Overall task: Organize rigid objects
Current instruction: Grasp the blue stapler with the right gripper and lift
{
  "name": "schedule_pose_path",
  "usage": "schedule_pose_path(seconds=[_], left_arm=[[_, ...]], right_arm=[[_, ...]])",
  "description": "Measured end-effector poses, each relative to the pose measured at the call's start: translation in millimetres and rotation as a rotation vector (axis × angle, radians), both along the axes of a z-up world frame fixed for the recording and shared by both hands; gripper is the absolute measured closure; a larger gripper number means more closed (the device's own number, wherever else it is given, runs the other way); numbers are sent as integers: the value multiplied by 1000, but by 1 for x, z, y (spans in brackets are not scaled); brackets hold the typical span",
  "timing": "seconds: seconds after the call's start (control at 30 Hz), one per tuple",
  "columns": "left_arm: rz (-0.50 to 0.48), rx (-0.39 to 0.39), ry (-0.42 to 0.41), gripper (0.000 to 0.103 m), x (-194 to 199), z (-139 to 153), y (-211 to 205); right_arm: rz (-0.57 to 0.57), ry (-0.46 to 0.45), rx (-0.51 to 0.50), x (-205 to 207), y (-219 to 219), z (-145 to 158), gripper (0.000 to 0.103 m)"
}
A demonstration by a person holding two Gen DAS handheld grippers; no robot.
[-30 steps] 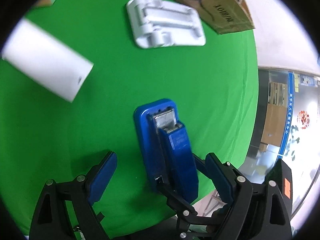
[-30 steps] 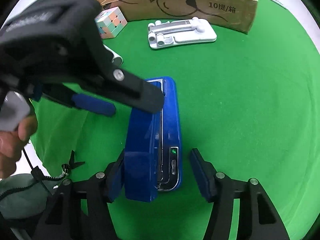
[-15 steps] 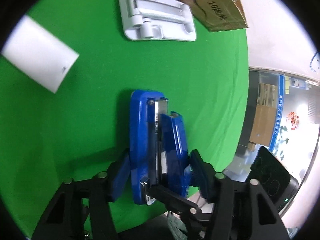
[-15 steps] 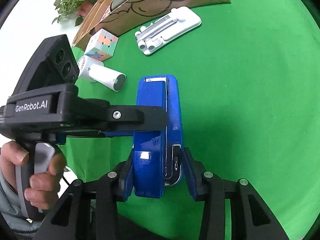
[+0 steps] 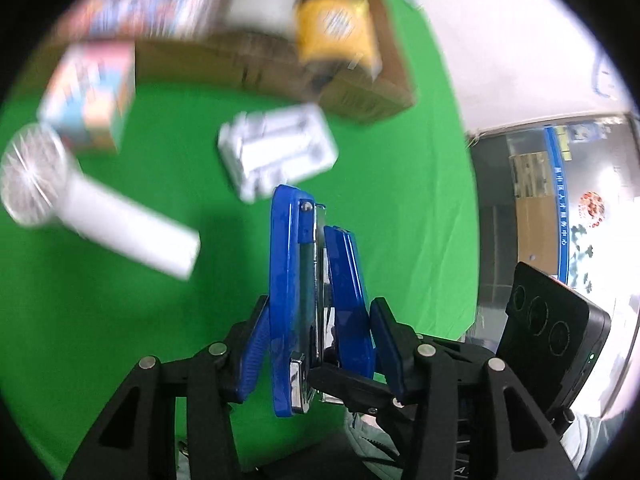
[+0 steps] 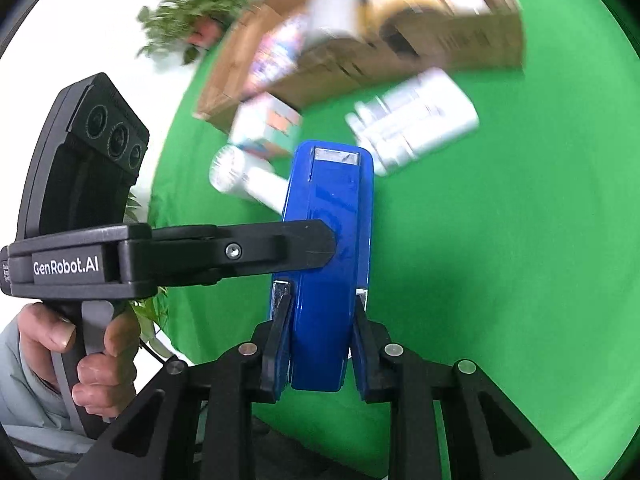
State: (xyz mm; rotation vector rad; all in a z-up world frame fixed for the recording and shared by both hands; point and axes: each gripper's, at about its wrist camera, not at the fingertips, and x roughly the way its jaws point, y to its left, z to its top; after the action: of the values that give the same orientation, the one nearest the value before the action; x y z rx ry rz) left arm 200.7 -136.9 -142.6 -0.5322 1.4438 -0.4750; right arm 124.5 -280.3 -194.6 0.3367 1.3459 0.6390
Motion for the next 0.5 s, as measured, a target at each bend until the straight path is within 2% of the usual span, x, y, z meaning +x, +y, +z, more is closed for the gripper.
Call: schedule_pose_path(seconds=[0.17, 0.3, 0.37, 0.4, 0.5], left_arm=[[3, 31, -258, 55, 10, 76, 23], [22, 46, -414, 55, 20, 122, 47], [29, 48, -487, 55, 27, 143, 59], [31, 45, -513, 55, 29, 149, 74], [48, 34, -570, 55, 44, 166, 83]], right_arm=[[46, -228, 11, 12, 12, 80, 79], [66, -364, 10, 28, 33, 128, 79], [71, -442, 15, 34, 40, 158, 79], [71, -462, 16, 38, 48, 165, 79], [71, -553, 26, 50, 67, 193, 79]])
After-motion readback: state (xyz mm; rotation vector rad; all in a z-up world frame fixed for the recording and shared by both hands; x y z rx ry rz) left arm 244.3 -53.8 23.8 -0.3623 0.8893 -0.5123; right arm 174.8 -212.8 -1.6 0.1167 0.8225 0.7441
